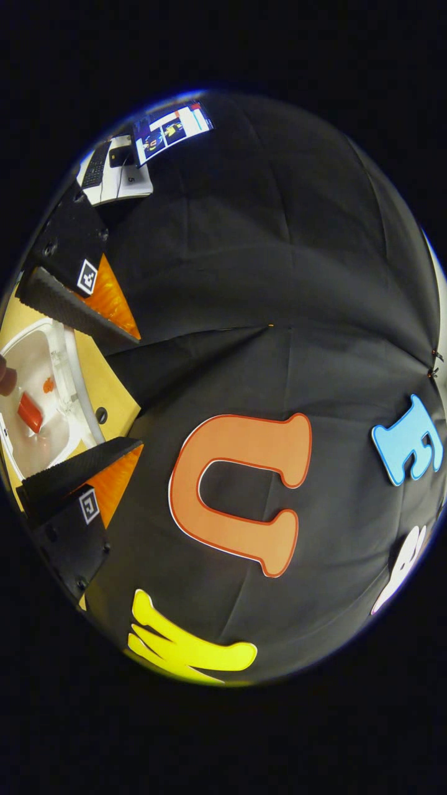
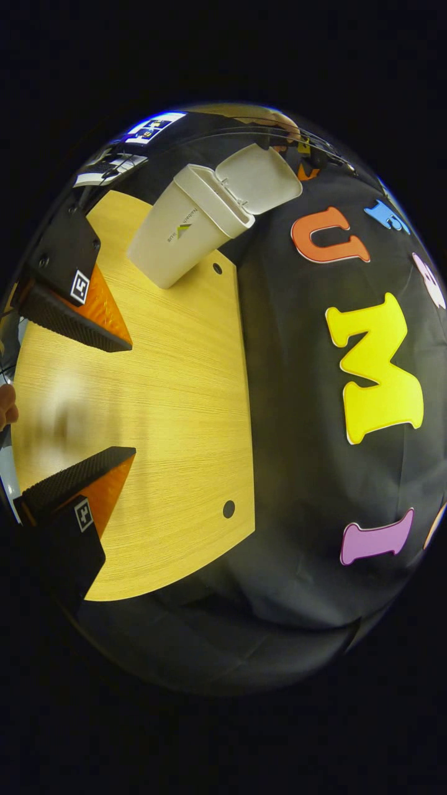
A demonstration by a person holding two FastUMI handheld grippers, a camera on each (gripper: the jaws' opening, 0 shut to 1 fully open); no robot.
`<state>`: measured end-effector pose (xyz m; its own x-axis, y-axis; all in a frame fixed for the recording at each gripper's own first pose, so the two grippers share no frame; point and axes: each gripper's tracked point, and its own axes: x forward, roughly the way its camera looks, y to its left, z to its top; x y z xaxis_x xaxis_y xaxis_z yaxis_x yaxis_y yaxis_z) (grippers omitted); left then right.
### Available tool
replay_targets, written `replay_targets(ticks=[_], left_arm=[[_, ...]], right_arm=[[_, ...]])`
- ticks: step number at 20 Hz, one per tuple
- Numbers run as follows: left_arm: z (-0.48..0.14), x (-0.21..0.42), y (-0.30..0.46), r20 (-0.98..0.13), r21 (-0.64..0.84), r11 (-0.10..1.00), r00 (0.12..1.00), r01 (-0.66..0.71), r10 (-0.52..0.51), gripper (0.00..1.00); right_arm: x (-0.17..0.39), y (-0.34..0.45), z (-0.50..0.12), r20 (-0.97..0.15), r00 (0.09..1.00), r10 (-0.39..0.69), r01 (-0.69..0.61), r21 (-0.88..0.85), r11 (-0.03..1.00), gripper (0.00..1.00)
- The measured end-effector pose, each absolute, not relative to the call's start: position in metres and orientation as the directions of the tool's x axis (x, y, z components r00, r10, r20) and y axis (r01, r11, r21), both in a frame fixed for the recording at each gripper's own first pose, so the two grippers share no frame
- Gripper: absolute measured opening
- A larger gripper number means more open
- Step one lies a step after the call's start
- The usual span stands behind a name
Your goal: Press the lid of the desktop garbage bin to open it, pick up the crumpled paper on the desktop and throw it into the bin, then pick up the pop can on the desktop and drop it into the bin, and finally close the garbage bin lid.
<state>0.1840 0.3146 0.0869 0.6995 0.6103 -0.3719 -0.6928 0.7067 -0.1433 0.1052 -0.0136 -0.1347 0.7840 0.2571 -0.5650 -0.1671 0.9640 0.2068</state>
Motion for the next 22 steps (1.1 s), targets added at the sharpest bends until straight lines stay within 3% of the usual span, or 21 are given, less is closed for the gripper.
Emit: replay_targets(ticks=[9,22], left_arm=[[0.066,0.163,0.260,-0.361,-0.229,0.667,0.699,-0.709,0.618,0.97],[-0.012,0.130,0.183,-0.419,-0.154,0.648,0.643,-0.746,0.640,0.98]], right_arm=[[0.106,-0.005,-0.135,-0.554,0.774,0.308,-0.215,0.227,0.950,0.96],[0.114,-0.014,-0.154,-0.557,0.731,0.394,-0.322,0.227,0.919,0.96]])
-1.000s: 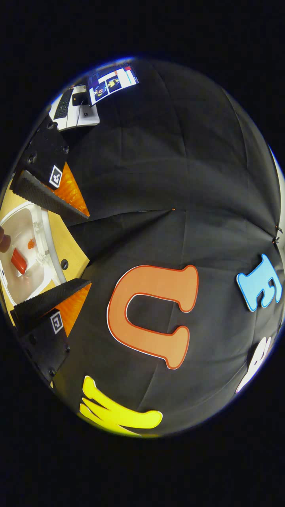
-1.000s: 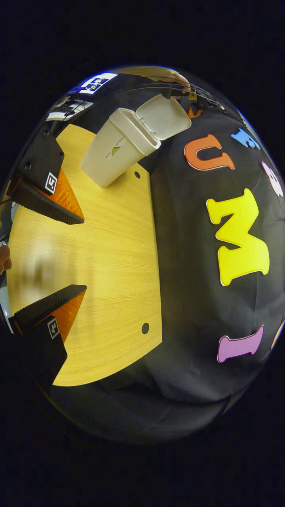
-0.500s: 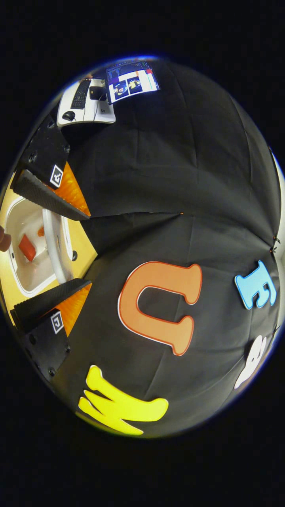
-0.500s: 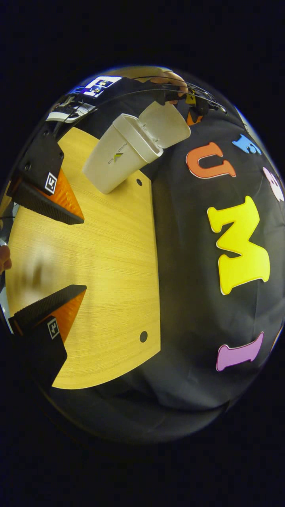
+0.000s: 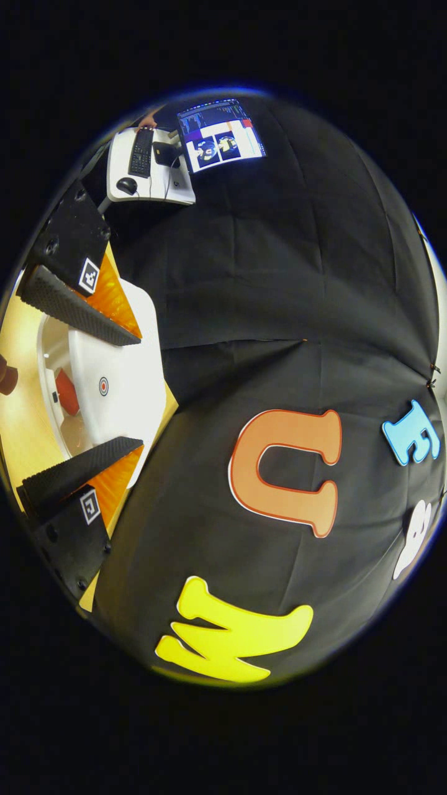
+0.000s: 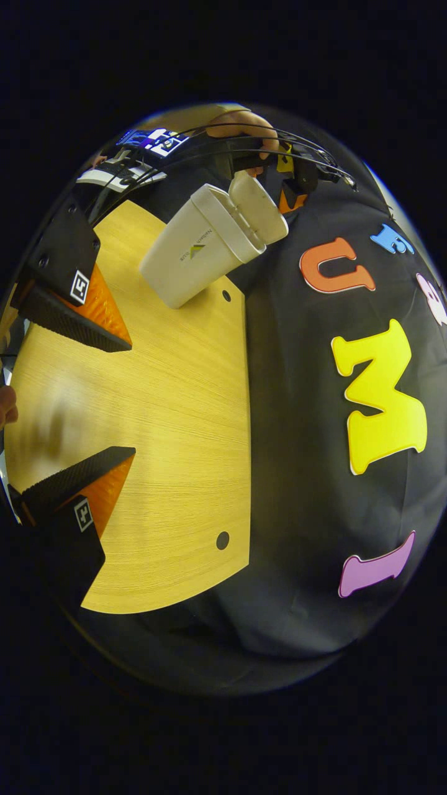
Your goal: Press the lid of the desktop garbage bin to open it, pick up the crumpled paper on the desktop and throw it into the bin, then pick up the pop can on the desktop and drop it into the bin, and finally close the garbage bin lid.
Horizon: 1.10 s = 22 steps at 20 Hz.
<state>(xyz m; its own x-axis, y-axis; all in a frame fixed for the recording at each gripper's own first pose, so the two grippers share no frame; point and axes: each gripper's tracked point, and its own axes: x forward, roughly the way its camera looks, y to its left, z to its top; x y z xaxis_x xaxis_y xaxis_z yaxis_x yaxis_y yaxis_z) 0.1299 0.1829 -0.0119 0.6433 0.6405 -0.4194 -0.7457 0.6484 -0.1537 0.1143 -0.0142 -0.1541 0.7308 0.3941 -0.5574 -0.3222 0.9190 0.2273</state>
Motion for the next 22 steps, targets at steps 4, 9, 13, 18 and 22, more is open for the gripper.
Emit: replay_targets(ticks=[4,9,13,18,22], left_arm=[[-0.027,0.128,0.174,-0.434,-0.129,0.632,0.616,-0.764,0.657,0.97],[-0.054,0.124,0.165,-0.465,-0.085,0.611,0.574,-0.787,0.674,0.97],[-0.068,0.123,0.160,-0.472,-0.083,0.601,0.562,-0.795,0.679,0.97],[-0.075,0.123,0.159,-0.483,-0.064,0.595,0.546,-0.801,0.684,0.98],[-0.079,0.123,0.159,-0.478,-0.020,0.585,0.522,-0.811,0.706,0.98]], right_arm=[[0.123,-0.023,-0.167,-0.579,0.704,0.411,-0.331,0.245,0.911,0.93],[0.133,-0.029,-0.178,-0.593,0.681,0.430,-0.356,0.245,0.902,0.96],[0.138,-0.025,-0.189,-0.604,0.659,0.447,-0.389,0.235,0.891,0.96],[0.142,-0.017,-0.199,-0.610,0.631,0.479,-0.406,0.267,0.874,0.96],[0.148,-0.014,-0.206,-0.612,0.621,0.490,-0.405,0.285,0.869,0.96]])
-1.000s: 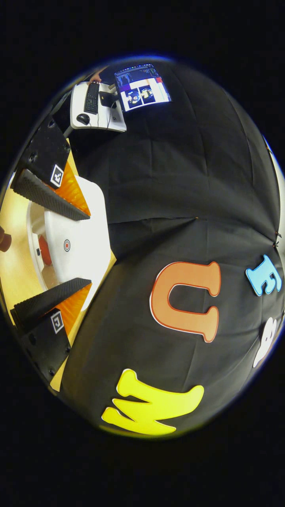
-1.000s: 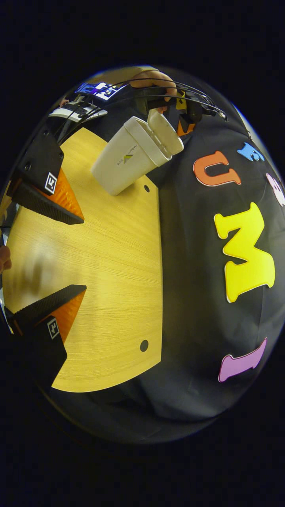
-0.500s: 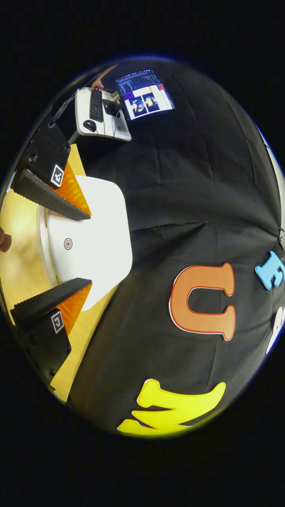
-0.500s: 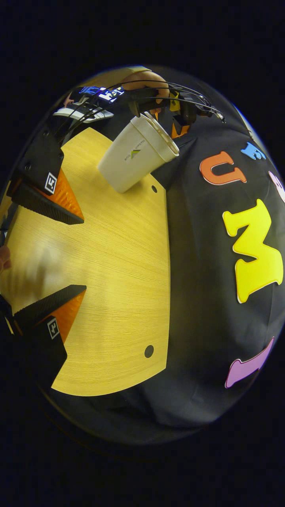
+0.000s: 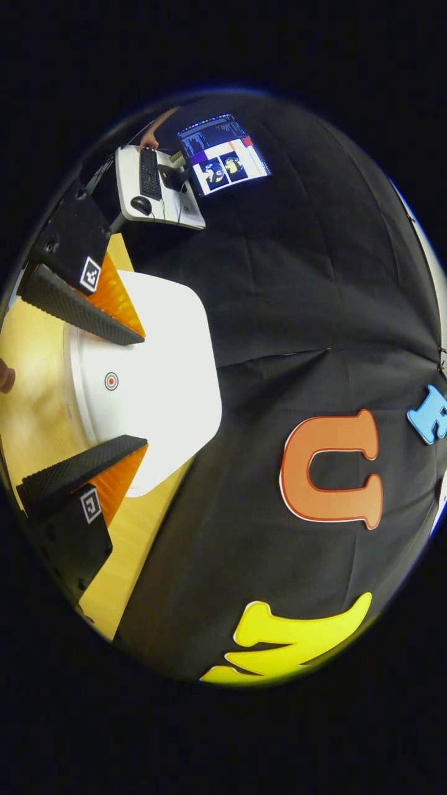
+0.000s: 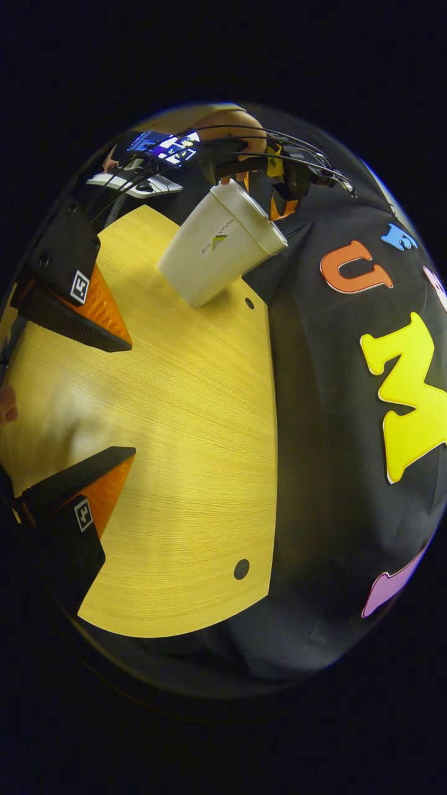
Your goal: Press the lid of the desktop garbage bin to open it, pick up the crumpled paper on the desktop and throw it into the bin, then pick up the pop can on the desktop and drop it into the bin, and finally close the garbage bin lid.
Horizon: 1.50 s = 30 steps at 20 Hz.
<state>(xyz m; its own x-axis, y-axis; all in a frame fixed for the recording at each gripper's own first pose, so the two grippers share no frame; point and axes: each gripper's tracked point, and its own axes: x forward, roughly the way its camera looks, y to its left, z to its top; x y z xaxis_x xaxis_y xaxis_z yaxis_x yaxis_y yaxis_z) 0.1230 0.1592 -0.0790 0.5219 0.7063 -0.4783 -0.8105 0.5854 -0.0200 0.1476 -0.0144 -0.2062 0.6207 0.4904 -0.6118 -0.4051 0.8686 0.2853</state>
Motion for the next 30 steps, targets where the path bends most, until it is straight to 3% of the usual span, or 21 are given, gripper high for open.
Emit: replay_targets(ticks=[3,5,6,9,14,21,30], left_arm=[[-0.079,0.124,0.161,-0.464,-0.030,0.583,0.528,-0.812,0.711,0.99],[-0.076,0.124,0.160,-0.452,-0.037,0.582,0.533,-0.812,0.715,0.98],[-0.075,0.125,0.162,-0.455,-0.037,0.584,0.535,-0.811,0.712,0.98],[-0.070,0.122,0.157,-0.472,-0.062,0.581,0.537,-0.812,0.699,0.98],[-0.015,0.104,0.150,-0.366,-0.042,0.645,0.613,-0.763,0.700,0.98],[0.006,0.078,0.098,-0.322,-0.082,0.795,0.771,-0.602,0.550,0.98],[-0.027,0.031,0.038,-0.326,-0.010,0.932,0.883,-0.362,0.339,0.98]], right_arm=[[0.147,-0.014,-0.206,-0.601,0.624,0.499,-0.412,0.289,0.864,0.93],[0.147,-0.013,-0.203,-0.594,0.631,0.499,-0.411,0.290,0.864,0.97],[0.147,-0.015,-0.202,-0.593,0.634,0.497,-0.410,0.287,0.866,0.93],[0.146,-0.018,-0.192,-0.582,0.650,0.489,-0.414,0.270,0.870,0.97],[0.130,-0.012,-0.172,-0.571,0.668,0.477,-0.399,0.266,0.877,0.96],[0.099,0.012,-0.144,-0.527,0.727,0.440,-0.363,0.248,0.898,0.97],[0.064,0.034,-0.091,-0.376,0.841,0.388,-0.314,0.243,0.918,0.93]])
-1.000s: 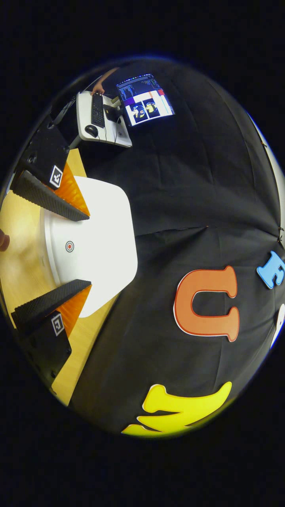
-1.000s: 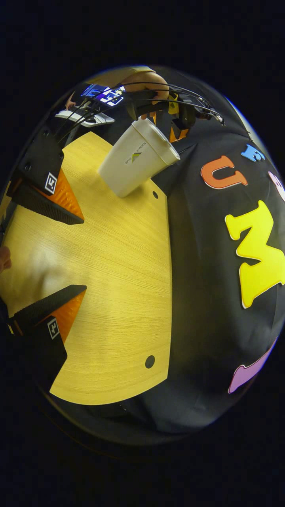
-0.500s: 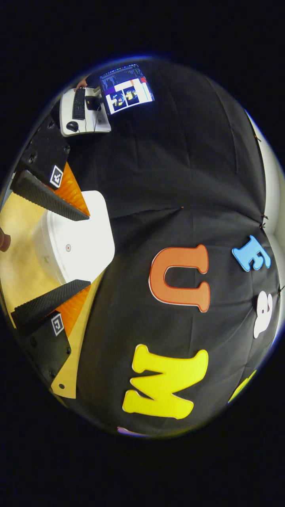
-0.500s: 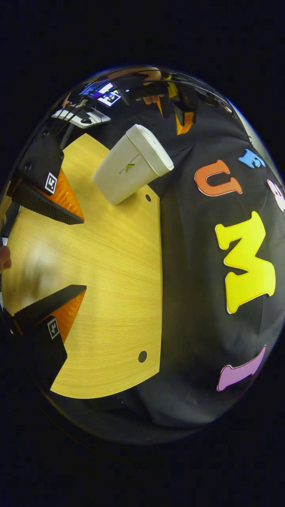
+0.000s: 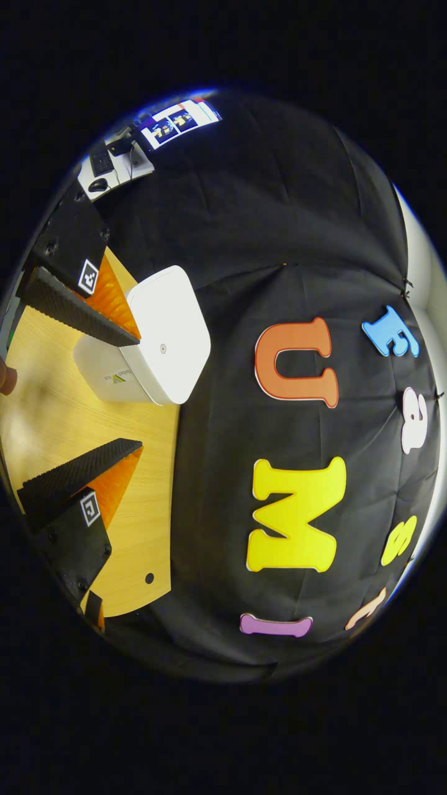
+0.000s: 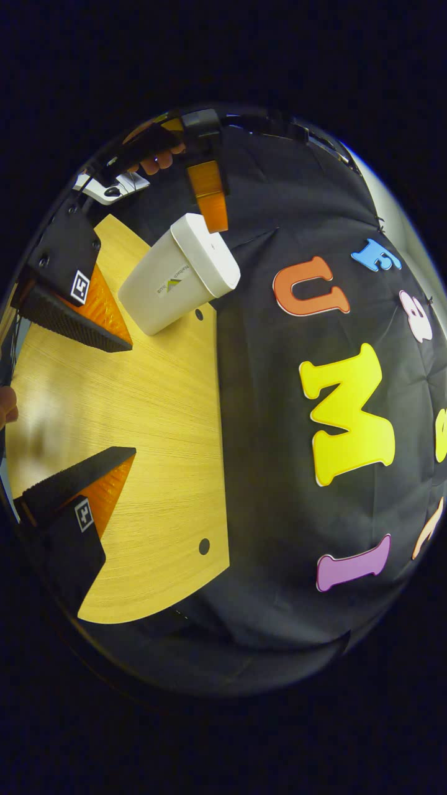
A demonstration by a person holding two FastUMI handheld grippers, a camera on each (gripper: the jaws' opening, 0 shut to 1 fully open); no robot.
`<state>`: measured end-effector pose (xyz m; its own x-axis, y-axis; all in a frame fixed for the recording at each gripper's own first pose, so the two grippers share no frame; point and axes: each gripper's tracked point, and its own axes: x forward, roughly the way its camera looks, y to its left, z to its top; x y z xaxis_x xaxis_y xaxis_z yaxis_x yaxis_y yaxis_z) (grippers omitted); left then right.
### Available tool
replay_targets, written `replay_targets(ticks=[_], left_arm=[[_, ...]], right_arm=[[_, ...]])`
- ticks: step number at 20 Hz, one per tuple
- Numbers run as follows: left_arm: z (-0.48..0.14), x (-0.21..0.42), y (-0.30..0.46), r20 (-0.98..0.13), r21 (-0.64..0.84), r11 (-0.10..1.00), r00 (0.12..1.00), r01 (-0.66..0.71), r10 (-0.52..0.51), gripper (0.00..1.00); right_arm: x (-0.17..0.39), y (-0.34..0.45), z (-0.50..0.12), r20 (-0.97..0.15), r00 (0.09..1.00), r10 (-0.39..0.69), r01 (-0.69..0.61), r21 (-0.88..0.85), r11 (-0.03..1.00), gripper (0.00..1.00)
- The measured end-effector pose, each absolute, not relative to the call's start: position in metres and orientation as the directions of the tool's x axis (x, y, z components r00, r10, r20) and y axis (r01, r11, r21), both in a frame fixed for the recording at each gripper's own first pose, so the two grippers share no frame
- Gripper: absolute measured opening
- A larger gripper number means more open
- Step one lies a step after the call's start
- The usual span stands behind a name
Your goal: Press the lid of the desktop garbage bin to open it, pick up the crumpled paper on the desktop and throw it into the bin, then pick up the pop can on the desktop and drop it into the bin, and finally close the garbage bin lid.
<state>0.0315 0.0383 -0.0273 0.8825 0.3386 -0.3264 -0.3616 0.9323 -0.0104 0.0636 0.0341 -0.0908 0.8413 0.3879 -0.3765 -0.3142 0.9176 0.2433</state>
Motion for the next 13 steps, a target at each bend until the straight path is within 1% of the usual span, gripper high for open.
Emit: replay_targets(ticks=[1,2,3,4,7,13], left_arm=[[-0.027,0.029,0.030,-0.330,-0.022,0.942,0.892,-0.334,0.308,0.98],[-0.031,0.027,0.023,-0.335,-0.023,0.950,0.898,-0.310,0.285,0.98],[-0.036,0.025,0.022,-0.341,-0.011,0.957,0.901,-0.290,0.269,0.99],[-0.039,0.023,0.022,-0.341,0.004,0.962,0.904,-0.274,0.259,0.99],[-0.044,0.022,0.017,-0.350,-0.011,0.971,0.911,-0.239,0.220,0.98],[-0.046,0.023,0.021,-0.349,-0.034,0.975,0.917,-0.219,0.194,0.98]], right_arm=[[0.060,0.036,-0.084,-0.362,0.850,0.383,-0.314,0.235,0.920,0.93],[0.056,0.039,-0.077,-0.347,0.857,0.381,-0.316,0.229,0.921,0.96],[0.054,0.043,-0.072,-0.334,0.861,0.383,-0.322,0.223,0.920,0.93],[0.052,0.046,-0.067,-0.324,0.866,0.381,-0.324,0.215,0.921,0.96],[0.048,0.054,-0.059,-0.308,0.875,0.373,-0.324,0.199,0.925,0.97],[0.043,0.068,-0.050,-0.296,0.881,0.370,-0.332,0.172,0.927,0.96]])
